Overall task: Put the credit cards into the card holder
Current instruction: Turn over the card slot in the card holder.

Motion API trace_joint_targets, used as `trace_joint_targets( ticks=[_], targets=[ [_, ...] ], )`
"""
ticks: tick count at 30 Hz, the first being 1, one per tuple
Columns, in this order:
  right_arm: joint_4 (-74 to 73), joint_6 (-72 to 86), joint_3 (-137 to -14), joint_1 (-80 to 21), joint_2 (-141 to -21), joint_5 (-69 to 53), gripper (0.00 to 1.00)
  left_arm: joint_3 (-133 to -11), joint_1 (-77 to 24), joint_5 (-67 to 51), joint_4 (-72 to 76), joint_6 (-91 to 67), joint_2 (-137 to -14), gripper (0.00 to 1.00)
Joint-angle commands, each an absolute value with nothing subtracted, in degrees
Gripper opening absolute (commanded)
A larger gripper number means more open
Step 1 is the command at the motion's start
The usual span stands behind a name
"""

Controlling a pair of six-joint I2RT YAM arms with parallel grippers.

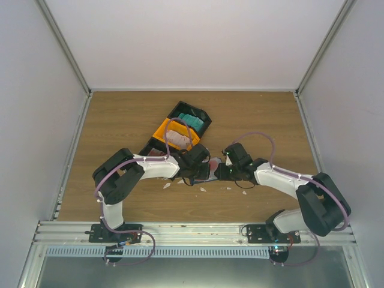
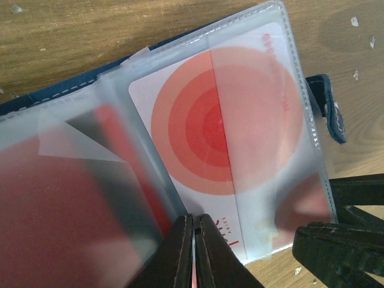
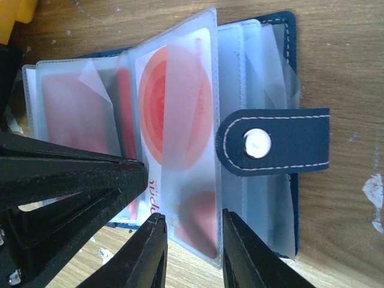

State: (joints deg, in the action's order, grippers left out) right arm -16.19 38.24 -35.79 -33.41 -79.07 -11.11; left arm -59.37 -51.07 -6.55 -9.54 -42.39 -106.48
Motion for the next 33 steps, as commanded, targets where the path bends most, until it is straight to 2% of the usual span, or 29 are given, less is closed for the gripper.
trace_joint_targets(
  ticks=[1, 11, 17, 21, 27, 30, 33],
  targets=[
    [-13.1, 38.2, -35.4, -33.1, -79.5, -13.5, 0.24, -58.6, -51.3, -4.6, -11.4, -41.3, -109.1, 0.07],
    [-8.7, 39.1, -35.0, -33.1, -81.8, -14.9, 0.15, -57.8, -51.3, -5.1, -9.6, -40.7, -106.6, 0.08],
    [-9.1, 37.8, -35.7, -33.1, -83.1, -12.8, 0.01, -56.5, -51.3, -5.1, -7.3, -39.1, -101.1, 0.13],
    [-12.2, 36.1, -36.2, -33.1, -82.3, -11.2, 0.00, -56.1, -51.3, -4.0, -7.5, -38.1, -96.9, 0.21],
    [-17.4, 33.7, -37.1, -33.0, -81.0, -8.4, 0.01, -55.8, -51.0, 4.4, -11.2, -36.3, -89.1, 0.35],
    [-20.4, 32.9, -37.8, -33.1, -80.8, -6.3, 0.01, -55.5, -50.6, 8.1, -12.6, -34.9, -84.4, 0.43],
    [-23.0, 32.2, -38.8, -33.2, -80.6, -4.3, 0.01, -54.9, -50.3, 11.8, -13.8, -33.9, -79.7, 0.58]
  ],
)
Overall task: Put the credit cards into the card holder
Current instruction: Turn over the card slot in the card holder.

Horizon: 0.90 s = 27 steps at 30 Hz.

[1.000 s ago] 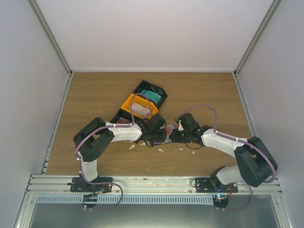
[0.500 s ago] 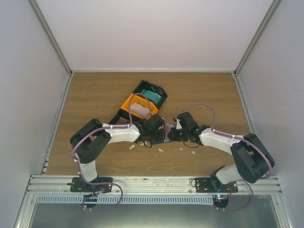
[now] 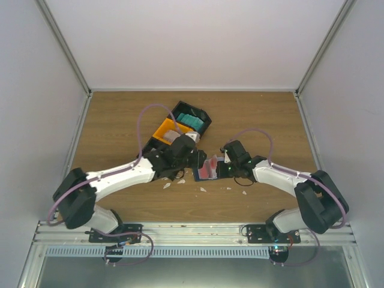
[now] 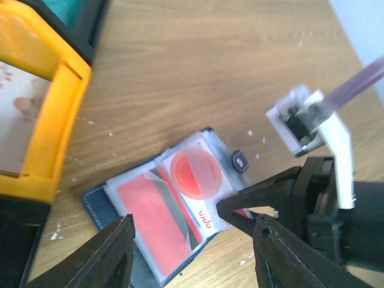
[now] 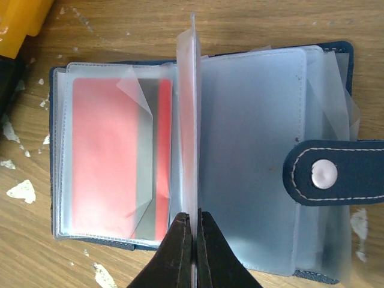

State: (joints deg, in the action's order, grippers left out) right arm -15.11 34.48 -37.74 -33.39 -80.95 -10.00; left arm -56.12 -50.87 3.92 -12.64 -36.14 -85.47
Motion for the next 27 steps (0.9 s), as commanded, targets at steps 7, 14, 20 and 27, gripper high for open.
trace_joint_targets(
  ticks=[7, 14, 20, 27],
  targets=[
    [-26.2, 31.9, -42.2, -34.8, -81.3, -2.9, 0.01, -52.1, -47.8, 12.8, -15.3, -33.1, -69.6, 0.78],
    [-27.0, 31.9, -45.5, -37.4, -84.5, -1.9, 0.16, -50.2, -45.3, 12.1, -17.4, -32.9, -63.8, 0.90],
    [-26.1, 31.7, -47.6, -38.5, -84.6, -5.0, 0.29, -48.2, -42.6, 9.7, -18.1, -33.5, -60.5, 0.91],
    [-20.8, 29.8, -47.5, -38.8, -83.5, -14.0, 0.35, -47.2, -40.4, 7.6, -18.6, -33.3, -58.8, 0.92]
  ],
)
